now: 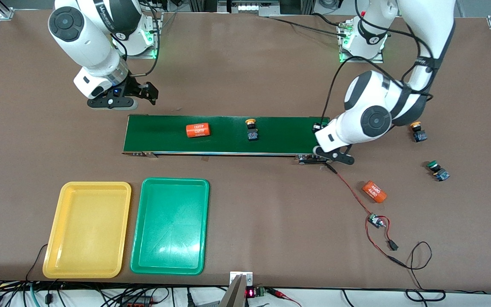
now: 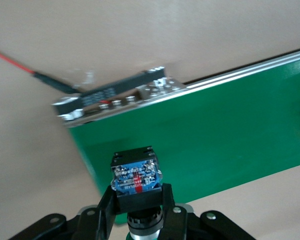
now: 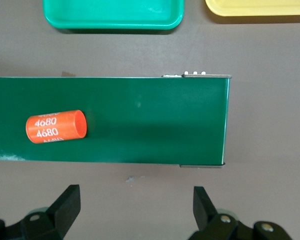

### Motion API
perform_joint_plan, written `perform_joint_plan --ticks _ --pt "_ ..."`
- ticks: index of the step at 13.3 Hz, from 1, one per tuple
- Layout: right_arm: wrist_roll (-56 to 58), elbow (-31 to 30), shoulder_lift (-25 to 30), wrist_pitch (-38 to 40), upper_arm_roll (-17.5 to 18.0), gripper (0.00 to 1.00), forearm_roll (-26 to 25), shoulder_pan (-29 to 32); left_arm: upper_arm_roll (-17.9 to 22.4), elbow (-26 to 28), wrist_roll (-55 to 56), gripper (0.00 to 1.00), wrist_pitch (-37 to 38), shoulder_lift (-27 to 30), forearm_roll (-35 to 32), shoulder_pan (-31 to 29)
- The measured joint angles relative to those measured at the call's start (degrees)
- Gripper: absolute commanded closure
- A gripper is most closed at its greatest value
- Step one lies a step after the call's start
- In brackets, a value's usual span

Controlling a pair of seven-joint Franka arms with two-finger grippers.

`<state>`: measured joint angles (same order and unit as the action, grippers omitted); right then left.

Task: Sort buttons by color to trays
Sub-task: 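Place the green button on the belt while the right gripper approaches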

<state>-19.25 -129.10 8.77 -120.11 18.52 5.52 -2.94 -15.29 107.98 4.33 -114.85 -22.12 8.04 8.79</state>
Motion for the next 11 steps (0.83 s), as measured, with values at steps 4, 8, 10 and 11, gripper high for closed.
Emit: perform_joint_plan --ticks 4,8,10,11 --pt "-6.16 -0.01 -2.3 -5.3 1.1 0.0 0.01 -0.75 -2.05 1.97 2.29 0.89 -5.33 -2.13 0.33 1.85" --pt "-13.83 -0.06 -6.21 -11.55 5.46 0.0 0.01 -2.12 -2.81 4.28 3.53 0.0 -9.04 -2.35 0.33 1.95" --pt "-14.3 -0.06 -7.79 -13.25 5.7 0.0 0.01 -2.83 -2.76 4.09 3.89 0.0 -9.16 -1.96 0.33 1.6" --pt "-14.39 -0.05 -8.34 -13.65 5.71 0.0 0.0 -3.22 -2.65 3.91 4.12 0.0 -9.11 -1.28 0.33 0.97"
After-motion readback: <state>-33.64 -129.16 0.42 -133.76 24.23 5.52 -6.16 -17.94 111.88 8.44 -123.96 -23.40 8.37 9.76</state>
